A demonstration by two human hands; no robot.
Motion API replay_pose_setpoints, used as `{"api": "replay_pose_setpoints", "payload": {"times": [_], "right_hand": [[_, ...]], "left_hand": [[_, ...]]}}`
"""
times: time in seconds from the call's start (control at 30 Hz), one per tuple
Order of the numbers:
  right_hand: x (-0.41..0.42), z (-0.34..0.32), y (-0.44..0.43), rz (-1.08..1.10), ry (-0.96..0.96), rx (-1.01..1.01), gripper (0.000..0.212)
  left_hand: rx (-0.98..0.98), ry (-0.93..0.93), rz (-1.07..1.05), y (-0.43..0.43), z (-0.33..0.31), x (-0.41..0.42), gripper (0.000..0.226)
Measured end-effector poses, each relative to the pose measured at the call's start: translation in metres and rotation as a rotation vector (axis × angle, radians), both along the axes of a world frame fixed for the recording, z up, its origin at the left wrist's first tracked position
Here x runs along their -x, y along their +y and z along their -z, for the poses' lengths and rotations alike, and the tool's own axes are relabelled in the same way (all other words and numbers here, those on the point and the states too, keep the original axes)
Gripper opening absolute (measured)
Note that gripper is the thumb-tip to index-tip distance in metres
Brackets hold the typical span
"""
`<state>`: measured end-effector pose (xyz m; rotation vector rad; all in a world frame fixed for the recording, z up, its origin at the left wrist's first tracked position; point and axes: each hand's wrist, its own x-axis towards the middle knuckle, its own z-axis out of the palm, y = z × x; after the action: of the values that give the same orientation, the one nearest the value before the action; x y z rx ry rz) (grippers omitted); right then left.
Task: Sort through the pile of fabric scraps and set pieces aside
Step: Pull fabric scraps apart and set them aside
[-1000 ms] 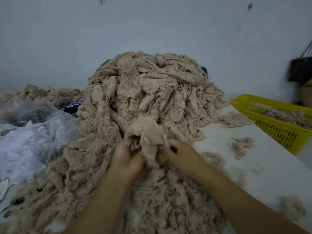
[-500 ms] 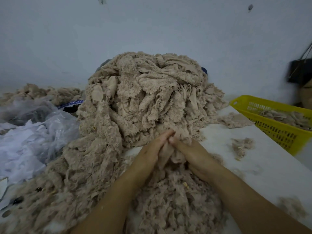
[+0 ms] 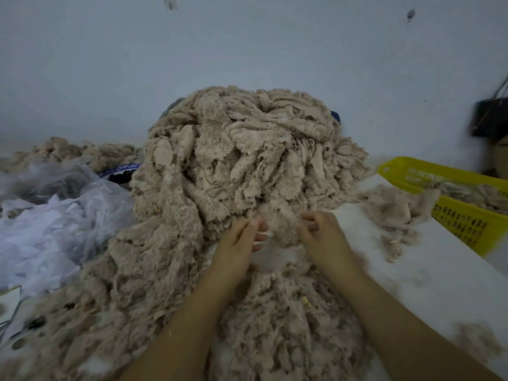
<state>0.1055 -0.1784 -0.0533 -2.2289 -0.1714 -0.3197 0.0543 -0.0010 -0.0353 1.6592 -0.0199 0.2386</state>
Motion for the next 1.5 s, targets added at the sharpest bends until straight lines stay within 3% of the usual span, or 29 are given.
{"api": "replay_pose_setpoints", "payload": {"times": [0.07,0.13,0.17,0.2,0.3,0.4,0.5,0.57,0.63,0.7,0.77,0.83,0.9,0.93,1.0,1.07,1.13,1.2,1.3,1.4,1.5], "right_hand": [[-0.002,0.006,0.003,-0.020,0.050,0.173,0.045],[-0.003,0.008,0.003,-0.031,0.029,0.251,0.021],[-0.001,0.006,0.003,-0.060,0.000,0.255,0.007],[0.001,0.004,0.002,-0.085,-0.049,0.245,0.018],[0.010,-0.006,0.007,-0.201,-0.286,0.187,0.013],[0.029,-0.015,0.025,-0.489,-0.398,0.263,0.020],[0.044,-0.017,0.039,-0.720,-0.347,0.354,0.024],[0.045,-0.014,0.043,-0.767,-0.274,0.415,0.025],[0.044,-0.011,0.041,-0.725,-0.211,0.378,0.026],[0.043,-0.009,0.038,-0.608,-0.115,0.214,0.036],[0.039,-0.010,0.032,-0.476,0.049,-0.093,0.049],[0.031,-0.011,0.026,-0.431,0.209,-0.372,0.053],[0.024,-0.010,0.021,-0.446,0.318,-0.528,0.038],[0.022,-0.011,0.020,-0.439,0.355,-0.572,0.023],[0.016,-0.005,0.020,-0.417,0.390,-0.639,0.027],[0.011,-0.001,0.018,-0.338,0.406,-0.777,0.012],[0.010,-0.005,0.016,-0.264,0.405,-0.902,0.054],[0.009,-0.008,0.013,-0.307,0.342,-0.955,0.054],[0.014,-0.008,0.012,-0.463,0.278,-0.804,0.032],[0.027,-0.006,0.022,-0.555,0.299,-0.421,0.011],[0.025,0.001,0.026,-0.496,0.295,-0.216,0.024]], "left_hand": [[-0.048,0.014,0.007,0.000,0.004,-0.002,0.029],[-0.085,0.047,0.029,0.001,0.007,-0.003,0.031],[-0.105,0.071,0.045,0.001,0.007,-0.003,0.031],[-0.127,0.092,0.062,0.001,0.008,-0.003,0.032],[-0.118,0.122,0.065,0.000,0.007,0.000,0.036],[0.109,0.129,0.127,0.003,0.002,0.000,0.038],[0.515,0.262,0.182,0.009,-0.006,-0.002,0.034],[0.815,0.356,0.134,0.013,-0.007,-0.006,0.030],[0.935,0.344,0.084,0.017,-0.010,-0.010,0.030],[0.659,0.251,0.025,0.018,-0.013,-0.007,0.037],[0.172,0.155,0.029,0.012,-0.012,0.004,0.035],[-0.182,0.096,0.214,-0.001,-0.007,0.015,0.029],[-0.371,0.031,0.422,-0.014,0.000,0.021,0.041],[-0.382,0.009,0.450,-0.016,0.001,0.021,0.044],[-0.320,-0.010,0.415,-0.013,-0.001,0.019,0.043],[-0.240,-0.003,0.344,-0.007,-0.003,0.016,0.047],[-0.236,0.032,0.265,-0.003,-0.002,0.014,0.050],[-0.191,0.123,0.153,-0.005,-0.002,0.012,0.041],[0.057,0.183,0.084,-0.006,-0.011,0.013,0.041],[0.311,0.215,0.157,-0.002,-0.014,0.012,0.035],[0.544,0.251,0.159,0.002,-0.017,0.011,0.018]]}}
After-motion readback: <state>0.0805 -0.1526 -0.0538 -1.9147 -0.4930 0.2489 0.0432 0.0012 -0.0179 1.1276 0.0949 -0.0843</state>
